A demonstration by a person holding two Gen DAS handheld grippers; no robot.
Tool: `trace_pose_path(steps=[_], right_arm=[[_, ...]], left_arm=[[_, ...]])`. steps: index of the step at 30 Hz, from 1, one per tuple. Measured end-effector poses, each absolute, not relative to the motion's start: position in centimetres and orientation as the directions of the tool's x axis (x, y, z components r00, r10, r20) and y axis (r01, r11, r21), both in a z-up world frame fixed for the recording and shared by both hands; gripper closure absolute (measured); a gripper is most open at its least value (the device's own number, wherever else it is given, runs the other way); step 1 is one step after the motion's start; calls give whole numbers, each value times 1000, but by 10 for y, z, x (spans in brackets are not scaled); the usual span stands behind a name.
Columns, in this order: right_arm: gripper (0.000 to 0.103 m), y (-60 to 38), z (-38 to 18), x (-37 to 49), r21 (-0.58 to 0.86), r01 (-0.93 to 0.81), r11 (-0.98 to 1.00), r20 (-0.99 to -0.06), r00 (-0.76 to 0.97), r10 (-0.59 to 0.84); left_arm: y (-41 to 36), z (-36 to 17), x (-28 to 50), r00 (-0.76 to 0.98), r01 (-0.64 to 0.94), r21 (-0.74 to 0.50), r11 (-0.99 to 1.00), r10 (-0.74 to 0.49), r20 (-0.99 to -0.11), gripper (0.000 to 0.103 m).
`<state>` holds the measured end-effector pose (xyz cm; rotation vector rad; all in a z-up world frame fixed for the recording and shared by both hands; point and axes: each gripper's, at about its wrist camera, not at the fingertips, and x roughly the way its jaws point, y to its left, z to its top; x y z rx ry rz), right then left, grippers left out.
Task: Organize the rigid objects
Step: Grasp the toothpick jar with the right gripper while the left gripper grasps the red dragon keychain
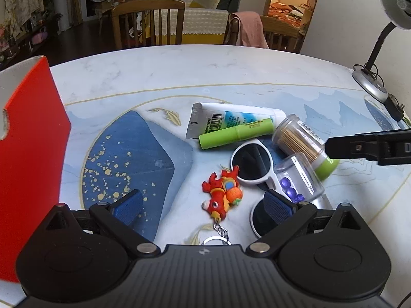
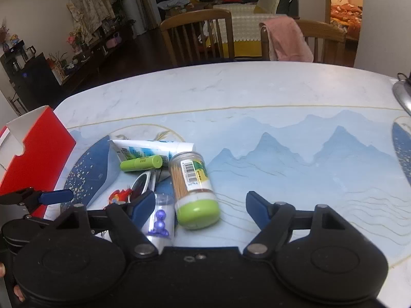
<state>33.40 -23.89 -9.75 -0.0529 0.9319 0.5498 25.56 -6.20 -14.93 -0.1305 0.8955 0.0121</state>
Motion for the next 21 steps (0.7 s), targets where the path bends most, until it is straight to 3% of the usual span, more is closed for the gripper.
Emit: trace_pose_path(steps=[14, 16, 21], right_arm=[[43, -219, -122, 365, 211, -456, 865, -801, 426, 420], [45, -216, -126, 367, 209, -457, 865, -806, 420, 417], [52, -211, -130, 370, 218, -461, 860, -807, 410, 425]], left_arm=[[-59, -161, 271, 619, -81, -149, 986, -68, -782, 4], [-61, -161, 271, 624, -72, -143, 987, -67, -778, 8], [-70, -160, 268, 639, -27, -98, 995, -58, -767, 31]])
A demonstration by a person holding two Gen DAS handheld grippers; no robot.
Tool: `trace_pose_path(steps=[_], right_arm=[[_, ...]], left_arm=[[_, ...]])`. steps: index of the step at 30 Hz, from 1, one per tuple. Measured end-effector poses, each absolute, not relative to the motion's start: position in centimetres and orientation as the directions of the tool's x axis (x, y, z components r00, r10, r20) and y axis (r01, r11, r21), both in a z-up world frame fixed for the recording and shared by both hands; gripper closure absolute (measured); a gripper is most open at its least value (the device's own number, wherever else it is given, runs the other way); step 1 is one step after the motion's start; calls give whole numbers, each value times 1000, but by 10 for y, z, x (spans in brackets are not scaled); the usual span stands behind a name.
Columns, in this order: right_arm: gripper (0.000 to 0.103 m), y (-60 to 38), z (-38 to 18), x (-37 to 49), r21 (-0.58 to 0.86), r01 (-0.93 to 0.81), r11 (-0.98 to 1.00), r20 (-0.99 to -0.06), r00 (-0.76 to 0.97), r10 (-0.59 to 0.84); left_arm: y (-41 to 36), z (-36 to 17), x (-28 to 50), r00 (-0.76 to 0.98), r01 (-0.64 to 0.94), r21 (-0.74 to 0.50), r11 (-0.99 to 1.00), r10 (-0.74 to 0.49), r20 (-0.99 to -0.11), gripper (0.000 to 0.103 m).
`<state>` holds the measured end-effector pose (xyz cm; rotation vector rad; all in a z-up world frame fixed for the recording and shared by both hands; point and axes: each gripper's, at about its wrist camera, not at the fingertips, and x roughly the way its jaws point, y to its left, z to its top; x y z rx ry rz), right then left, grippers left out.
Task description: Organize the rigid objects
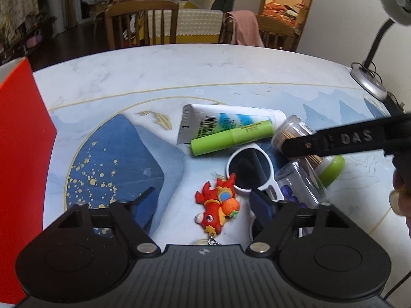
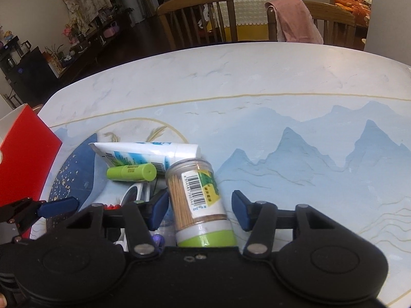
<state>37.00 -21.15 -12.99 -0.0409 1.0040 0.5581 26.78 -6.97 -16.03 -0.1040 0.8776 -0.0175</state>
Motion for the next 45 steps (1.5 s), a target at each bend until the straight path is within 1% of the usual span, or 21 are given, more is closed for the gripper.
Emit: trace_pose_path(steps=[1, 3, 4, 5, 6, 12, 23, 33, 41, 42, 43, 44, 45], right_arm=[[53, -211, -130, 370, 220, -463, 859, -808, 407, 427], [55, -210, -131, 370, 224, -466, 856, -807, 404, 431], [55, -210, -130, 370, 221, -468, 856, -806, 406, 430], [56, -209, -130, 369, 218, -470, 855, -807, 407, 429], [56, -210, -130, 369, 215, -471, 855, -806, 409, 428], [57, -217, -128, 366, 218, -456, 863, -800, 423, 426], [59, -250, -111, 337, 263, -428, 865, -779, 434, 452], [60, -267, -92, 295, 259, -433, 864, -750, 473, 462], [60, -268, -61, 264, 279, -466, 840, -723, 473, 503], [60, -267, -57, 261, 280, -471, 836, -721, 472, 508], [60, -265, -54, 256, 282, -476, 833, -720, 469, 512], [60, -264, -51, 253, 283, -481, 830, -721, 464, 515], [60, -263, -49, 249, 284, -484, 827, -721, 460, 517]], left_arm=[[-72, -160, 267, 643, -16, -87, 996, -57, -764, 34], [-76, -160, 266, 646, 5, -66, 998, -53, -761, 49], [-78, -159, 267, 648, 11, -59, 998, -53, -760, 54], [-79, -159, 267, 647, 18, -55, 998, -54, -760, 62], [-80, -158, 268, 645, 27, -59, 998, -63, -761, 66], [-79, -157, 268, 635, 36, -67, 997, -75, -769, 67], [-65, -152, 248, 632, -6, -121, 993, -90, -770, 68], [-57, -137, 217, 661, -24, -152, 988, -98, -744, 68], [-52, -110, 191, 689, -8, -191, 982, -133, -713, 68], [-50, -107, 188, 692, -5, -195, 981, -137, -709, 68], [-49, -104, 185, 695, -3, -201, 980, -143, -705, 73], [-47, -101, 182, 695, 2, -208, 978, -151, -703, 84], [-45, -98, 178, 695, 7, -217, 976, -161, -701, 85]])
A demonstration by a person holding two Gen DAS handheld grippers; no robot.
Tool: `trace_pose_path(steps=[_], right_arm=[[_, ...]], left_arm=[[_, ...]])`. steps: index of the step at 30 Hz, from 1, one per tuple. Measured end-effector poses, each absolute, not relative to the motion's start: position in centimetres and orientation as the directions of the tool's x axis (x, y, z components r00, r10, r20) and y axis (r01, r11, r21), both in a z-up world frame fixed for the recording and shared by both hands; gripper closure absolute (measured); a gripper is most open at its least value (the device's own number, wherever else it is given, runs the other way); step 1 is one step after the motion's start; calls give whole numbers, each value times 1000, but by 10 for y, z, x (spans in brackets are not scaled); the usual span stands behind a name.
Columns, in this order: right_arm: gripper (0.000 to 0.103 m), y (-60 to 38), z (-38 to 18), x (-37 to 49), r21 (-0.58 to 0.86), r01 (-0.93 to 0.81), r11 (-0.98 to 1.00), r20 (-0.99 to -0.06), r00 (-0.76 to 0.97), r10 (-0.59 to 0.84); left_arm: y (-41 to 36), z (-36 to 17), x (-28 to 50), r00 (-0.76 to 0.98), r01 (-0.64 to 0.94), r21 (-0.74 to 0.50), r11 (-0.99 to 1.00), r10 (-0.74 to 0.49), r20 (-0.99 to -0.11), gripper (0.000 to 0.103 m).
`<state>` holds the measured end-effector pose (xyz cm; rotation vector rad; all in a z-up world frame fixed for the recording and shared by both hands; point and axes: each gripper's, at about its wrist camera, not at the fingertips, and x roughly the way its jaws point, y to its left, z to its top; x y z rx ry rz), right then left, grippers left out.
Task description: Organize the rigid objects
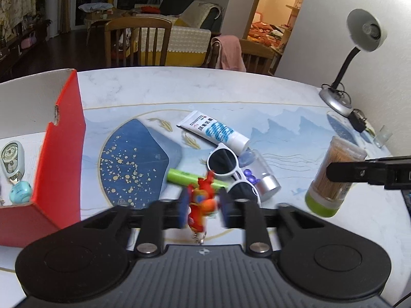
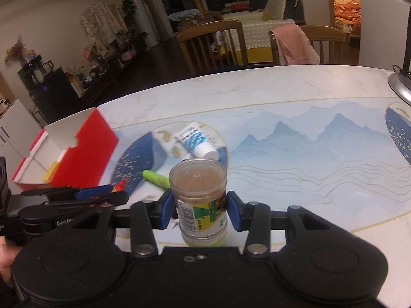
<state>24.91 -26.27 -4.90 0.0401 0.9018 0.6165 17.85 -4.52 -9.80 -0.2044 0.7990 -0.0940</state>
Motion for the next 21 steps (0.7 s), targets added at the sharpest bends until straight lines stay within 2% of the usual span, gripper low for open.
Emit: trace_pose_path(steps=[13, 16, 17, 18, 20, 21], right_arm=[[60, -243, -35, 212, 303, -501, 811, -707, 452, 544], [60, -245, -37, 205, 303, -494, 815, -711, 452, 538], [60, -247, -38, 204, 307, -487, 818, -712, 453, 537], [60, -249, -40, 202, 312, -481, 819, -712, 452, 537], [60, -254, -44, 200, 319, -468, 824, -717, 449, 533], [60, -258, -46, 199, 323, -462, 826, -720, 447, 531]], left_arm=[[-26, -103, 160, 656, 36, -215, 976, -186, -731, 84], [-31, -112, 167, 638, 59, -174, 983, -171, -750, 72], [-32, -115, 169, 636, 67, -159, 985, -165, -754, 62], [-34, -118, 171, 635, 72, -144, 987, -157, -756, 45], [-37, -122, 175, 645, 83, -114, 990, -140, -751, 37], [-39, -125, 178, 643, 89, -94, 992, -129, -755, 37]])
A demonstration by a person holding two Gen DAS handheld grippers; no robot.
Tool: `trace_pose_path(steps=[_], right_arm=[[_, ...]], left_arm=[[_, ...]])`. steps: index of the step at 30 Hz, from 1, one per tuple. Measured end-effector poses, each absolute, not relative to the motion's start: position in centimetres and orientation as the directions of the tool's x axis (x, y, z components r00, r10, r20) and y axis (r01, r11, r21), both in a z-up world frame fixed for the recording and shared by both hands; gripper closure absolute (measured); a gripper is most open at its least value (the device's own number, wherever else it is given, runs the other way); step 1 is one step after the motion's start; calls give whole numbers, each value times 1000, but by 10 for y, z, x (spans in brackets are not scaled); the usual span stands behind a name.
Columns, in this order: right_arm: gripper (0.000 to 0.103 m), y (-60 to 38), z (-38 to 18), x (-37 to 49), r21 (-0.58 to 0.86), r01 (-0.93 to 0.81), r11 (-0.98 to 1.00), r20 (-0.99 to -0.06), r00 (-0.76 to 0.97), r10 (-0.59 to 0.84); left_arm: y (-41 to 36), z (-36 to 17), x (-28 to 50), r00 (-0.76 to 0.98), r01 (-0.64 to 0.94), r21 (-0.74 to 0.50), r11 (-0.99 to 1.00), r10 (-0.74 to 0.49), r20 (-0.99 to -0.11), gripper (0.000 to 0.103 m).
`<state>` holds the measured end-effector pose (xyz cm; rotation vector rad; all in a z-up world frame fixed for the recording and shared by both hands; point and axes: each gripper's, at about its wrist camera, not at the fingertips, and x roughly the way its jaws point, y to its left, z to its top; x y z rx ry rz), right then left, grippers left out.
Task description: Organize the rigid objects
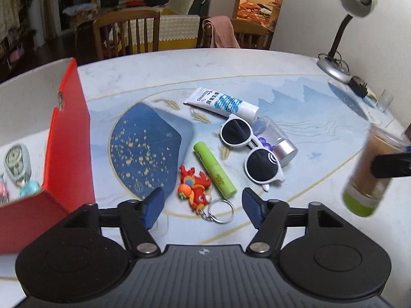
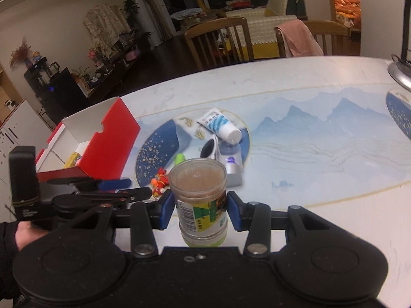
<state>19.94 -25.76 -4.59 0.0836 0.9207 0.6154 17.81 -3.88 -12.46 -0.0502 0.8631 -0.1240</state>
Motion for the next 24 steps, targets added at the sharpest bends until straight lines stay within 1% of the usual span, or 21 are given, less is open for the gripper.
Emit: trace_pose_path(steps=[4, 8, 13, 16, 19, 21, 22, 24], right_arm=[[60, -271, -54, 198, 328, -434, 839, -733, 444, 516], [60, -285, -61, 198, 335, -408, 850, -743, 440, 504], [60, -297, -66, 202, 343, -389, 855, -748, 437, 500], [60, -302, -67, 205, 346, -390, 853, -747, 436, 502], [60, -304, -68, 207, 350, -389, 852, -747, 433, 505], [60, -306, -70, 210, 351, -390, 851, -748, 430, 505], [60, -307, -70, 211, 352, -391, 851, -749, 428, 506], [60, -309, -71, 213, 352, -394, 849, -749, 424, 508]], left_arm=[[-42, -137, 192, 633, 69, -38, 997, -74, -770, 37], [-42, -146, 200, 624, 54, -14, 998, -45, -781, 37], [-53, -155, 206, 612, 79, 31, 996, -24, -790, 37], [-56, -158, 209, 614, 71, 42, 997, -10, -789, 41], [-58, -158, 211, 618, 70, 32, 997, -18, -786, 52], [-60, -158, 212, 621, 77, 21, 997, -32, -783, 66], [-62, -157, 212, 622, 82, 18, 996, -37, -782, 68], [-65, -157, 211, 626, 82, 31, 996, -27, -779, 68]])
